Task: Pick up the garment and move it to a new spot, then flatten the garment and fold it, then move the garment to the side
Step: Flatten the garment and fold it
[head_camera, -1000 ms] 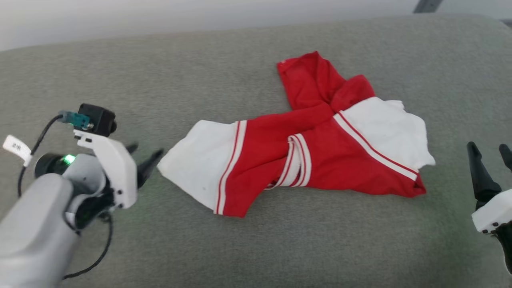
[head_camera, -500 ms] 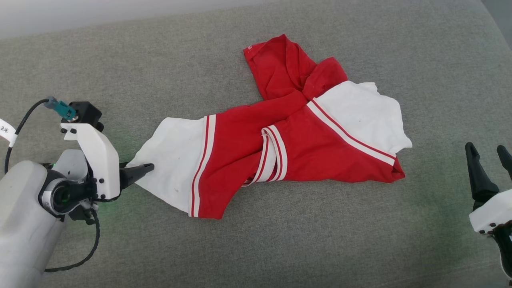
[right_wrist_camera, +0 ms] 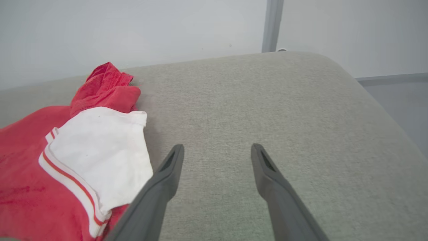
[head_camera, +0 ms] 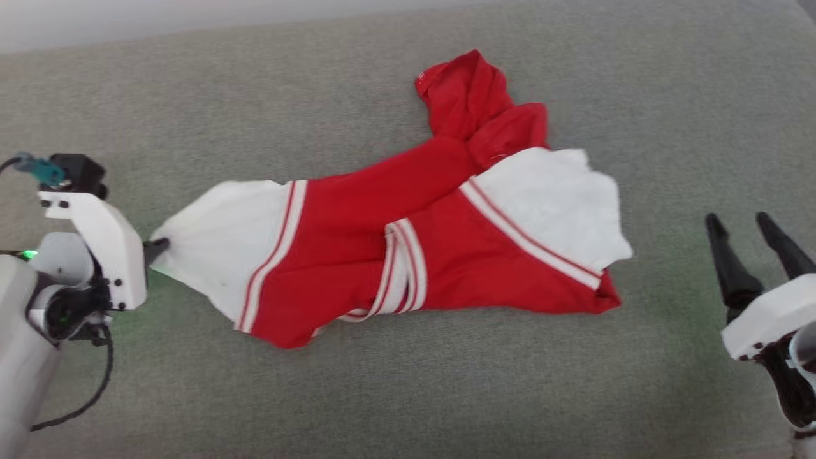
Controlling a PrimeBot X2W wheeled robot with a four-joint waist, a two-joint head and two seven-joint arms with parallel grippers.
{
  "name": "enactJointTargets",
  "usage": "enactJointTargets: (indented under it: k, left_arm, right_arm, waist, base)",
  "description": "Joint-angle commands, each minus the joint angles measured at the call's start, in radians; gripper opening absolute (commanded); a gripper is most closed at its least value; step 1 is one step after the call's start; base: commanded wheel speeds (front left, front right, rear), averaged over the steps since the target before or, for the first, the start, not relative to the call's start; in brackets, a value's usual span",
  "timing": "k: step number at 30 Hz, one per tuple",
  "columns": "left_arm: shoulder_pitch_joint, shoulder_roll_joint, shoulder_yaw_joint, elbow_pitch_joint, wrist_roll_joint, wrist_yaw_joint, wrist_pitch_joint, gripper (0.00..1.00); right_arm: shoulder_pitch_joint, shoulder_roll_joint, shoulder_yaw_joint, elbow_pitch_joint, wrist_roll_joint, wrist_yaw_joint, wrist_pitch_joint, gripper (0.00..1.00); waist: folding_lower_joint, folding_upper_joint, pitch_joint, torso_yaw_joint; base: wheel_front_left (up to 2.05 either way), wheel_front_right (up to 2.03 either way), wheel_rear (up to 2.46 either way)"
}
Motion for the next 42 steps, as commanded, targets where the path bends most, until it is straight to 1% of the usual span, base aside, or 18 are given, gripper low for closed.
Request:
enactJointTargets:
  k: [1, 2, 3, 4, 5, 6, 9, 12, 16, 18, 19, 21, 22, 26, 30, 32, 36, 42]
  left_arm:
    - [-0.004, 0.011, 0.001, 0.004, 0.013, 0.007, -0.020, 0.00]
    - [-0.003, 0.012, 0.003, 0.004, 0.019, 0.006, -0.038, 0.00]
    - [-0.002, 0.007, 0.003, 0.004, 0.024, 0.006, -0.055, 0.13]
    - [0.000, 0.003, 0.000, 0.005, 0.032, 0.005, -0.070, 0.33]
    - [0.000, -0.001, -0.004, 0.001, 0.044, 0.004, -0.093, 0.94]
    - [-0.001, -0.006, -0.003, 0.003, 0.050, 0.008, -0.115, 1.00]
    - [0.001, -0.025, -0.013, 0.002, 0.087, 0.021, -0.190, 1.00]
    - [0.007, -0.024, -0.039, -0.010, 0.172, 0.049, -0.302, 1.00]
    - [0.045, -0.058, -0.041, -0.025, 0.248, 0.114, -0.492, 1.00]
    - [0.069, -0.078, -0.027, -0.034, 0.263, 0.158, -0.596, 1.00]
    - [0.106, -0.100, -0.025, -0.045, 0.294, 0.198, -0.694, 1.00]
    - [0.142, -0.124, -0.021, -0.060, 0.308, 0.235, -0.769, 1.00]
    - [0.142, -0.124, -0.021, -0.060, 0.308, 0.235, -0.769, 1.00]
    - [0.216, -0.166, 0.004, -0.123, 0.371, 0.319, -0.823, 1.00]
    - [0.317, -0.209, 0.099, -0.305, 0.501, 0.400, -0.826, 1.00]
    - [0.378, -0.234, 0.145, -0.393, 0.573, 0.427, -0.826, 1.00]
    - [0.487, -0.302, 0.224, -0.526, 0.692, 0.444, -0.827, 1.00]
    - [0.571, -0.390, 0.280, -0.611, 0.816, 0.401, -0.827, 1.00]
  right_arm:
    - [-0.013, -0.007, 0.010, 0.002, -0.008, 0.000, 0.005, 1.00]
    - [-0.021, -0.010, 0.026, 0.003, -0.007, 0.000, 0.010, 1.00]
    - [-0.029, -0.015, 0.041, 0.005, -0.007, 0.000, 0.016, 1.00]
    - [-0.038, -0.018, 0.056, 0.009, -0.005, 0.000, 0.023, 1.00]
    - [-0.047, -0.025, 0.070, 0.012, -0.005, 0.000, 0.030, 1.00]
    - [-0.058, -0.033, 0.087, 0.016, -0.005, 0.000, 0.040, 1.00]
    - [-0.098, -0.069, 0.142, 0.026, 0.007, 0.000, 0.080, 1.00]
    - [-0.141, -0.118, 0.205, 0.041, 0.039, 0.000, 0.154, 1.00]
    - [-0.190, -0.215, 0.288, 0.041, 0.085, 0.000, 0.288, 1.00]
    - [-0.211, -0.261, 0.308, 0.025, 0.121, 0.000, 0.352, 1.00]
    - [-0.218, -0.310, 0.331, 0.007, 0.152, 0.000, 0.418, 1.00]
    - [-0.216, -0.356, 0.347, -0.010, 0.184, 0.000, 0.483, 1.00]
    - [-0.216, -0.356, 0.347, -0.010, 0.184, 0.000, 0.483, 1.00]
    - [-0.200, -0.425, 0.367, -0.043, 0.263, 0.000, 0.603, 1.00]
    - [-0.207, -0.460, 0.365, -0.057, 0.326, 0.000, 0.675, 1.00]
    - [-0.210, -0.468, 0.358, -0.054, 0.354, 0.000, 0.710, 1.00]
    - [-0.220, -0.480, 0.354, -0.045, 0.378, 0.000, 0.766, 1.00]
    - [-0.248, -0.466, 0.345, -0.010, 0.375, 0.000, 0.786, 1.00]
  waist:
    - [0.0000, -0.0001, -0.003, 0.015]
    - [0.0000, -0.0001, -0.003, 0.022]
    - [0.0000, -0.0001, -0.002, 0.030]
    - [0.0000, -0.0001, -0.002, 0.037]
    - [0.0000, -0.0001, -0.002, 0.046]
    - [0.0000, -0.0001, -0.002, 0.054]
    - [0.0000, -0.0001, -0.001, 0.078]
    - [0.0000, -0.0001, 0.003, 0.101]
    - [0.0000, -0.0001, 0.006, 0.134]
    - [0.0000, -0.0001, 0.008, 0.152]
    - [0.0000, -0.0001, 0.007, 0.169]
    - [0.0000, -0.0001, 0.006, 0.187]
    - [0.0000, -0.0001, 0.006, 0.187]
    - [0.0000, -0.0001, 0.008, 0.219]
    - [0.0000, -0.0001, 0.015, 0.245]
    - [0.0000, -0.0001, 0.017, 0.256]
    - [0.0000, -0.0001, 0.021, 0.269]
    - [0.0000, -0.0001, 0.032, 0.286]
  base:
    - [0.00, 0.00, 0.00]
    - [0.00, 0.00, 0.00]
    - [0.00, 0.00, 0.00]
    - [0.00, 0.00, 0.00]
    - [0.00, 0.00, 0.00]
    - [0.00, 0.00, 0.00]
    - [0.00, 0.00, 0.00]
    - [0.00, 0.00, 0.00]
    - [0.00, 0.00, 0.00]
    - [0.00, 0.00, 0.00]
    - [0.00, 0.00, 0.00]
    - [0.00, 0.00, 0.00]
    - [0.00, 0.00, 0.00]
    - [0.00, 0.00, 0.00]
    - [0.00, 0.00, 0.00]
    - [0.00, 0.00, 0.00]
    - [0.00, 0.00, 0.00]
    - [0.00, 0.00, 0.00]
